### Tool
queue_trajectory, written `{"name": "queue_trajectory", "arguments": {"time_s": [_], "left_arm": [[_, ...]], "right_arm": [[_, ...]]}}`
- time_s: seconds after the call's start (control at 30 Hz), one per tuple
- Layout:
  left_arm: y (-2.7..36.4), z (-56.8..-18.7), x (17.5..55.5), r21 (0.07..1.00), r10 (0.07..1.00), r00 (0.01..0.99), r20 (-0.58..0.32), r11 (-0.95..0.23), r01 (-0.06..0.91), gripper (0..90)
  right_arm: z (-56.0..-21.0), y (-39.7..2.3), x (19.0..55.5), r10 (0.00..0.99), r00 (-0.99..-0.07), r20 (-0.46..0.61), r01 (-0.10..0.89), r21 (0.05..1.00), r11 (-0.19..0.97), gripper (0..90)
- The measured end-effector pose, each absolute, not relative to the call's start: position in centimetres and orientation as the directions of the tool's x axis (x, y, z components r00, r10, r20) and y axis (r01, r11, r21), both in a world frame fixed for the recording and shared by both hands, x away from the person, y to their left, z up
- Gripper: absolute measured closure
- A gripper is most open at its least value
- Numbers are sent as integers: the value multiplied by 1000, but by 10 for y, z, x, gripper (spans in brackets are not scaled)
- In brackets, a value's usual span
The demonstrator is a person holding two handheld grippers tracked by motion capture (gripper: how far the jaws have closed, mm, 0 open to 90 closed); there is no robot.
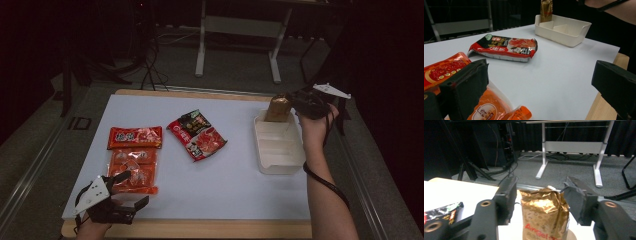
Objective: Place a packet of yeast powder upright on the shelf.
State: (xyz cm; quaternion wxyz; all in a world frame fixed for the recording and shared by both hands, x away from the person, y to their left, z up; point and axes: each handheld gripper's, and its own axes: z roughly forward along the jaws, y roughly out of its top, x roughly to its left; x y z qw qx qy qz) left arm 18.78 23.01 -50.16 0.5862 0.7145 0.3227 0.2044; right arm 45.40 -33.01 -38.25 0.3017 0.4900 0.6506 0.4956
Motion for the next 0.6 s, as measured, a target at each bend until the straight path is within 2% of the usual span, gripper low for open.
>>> {"name": "queue_trajectory", "arguments": {"time_s": [0.1, 0.17, 0.2, 0.3, 0.5, 0.6], "left_arm": [[228, -500, 188, 969, 696, 713, -85, -107, 221, 15], [225, -499, 188, 967, 699, 711, -83, -116, 228, 15], [224, -498, 189, 966, 700, 709, -85, -116, 231, 15], [220, -496, 191, 962, 711, 699, -76, -131, 239, 16], [213, -487, 194, 960, 699, 708, -105, -114, 255, 16], [209, -481, 196, 961, 697, 710, -103, -116, 253, 16]], "right_arm": [[-380, -326, 445, 936, -340, 87, 332, 943, 33, 292], [-379, -324, 438, 934, -345, 96, 332, 943, 25, 257], [-379, -322, 436, 931, -350, 100, 336, 941, 25, 201], [-379, -319, 426, 917, -379, 121, 345, 939, 18, 129], [-380, -310, 400, 867, -464, 184, 357, 934, -7, 102], [-384, -307, 384, 845, -492, 208, 352, 936, -26, 144]]}}
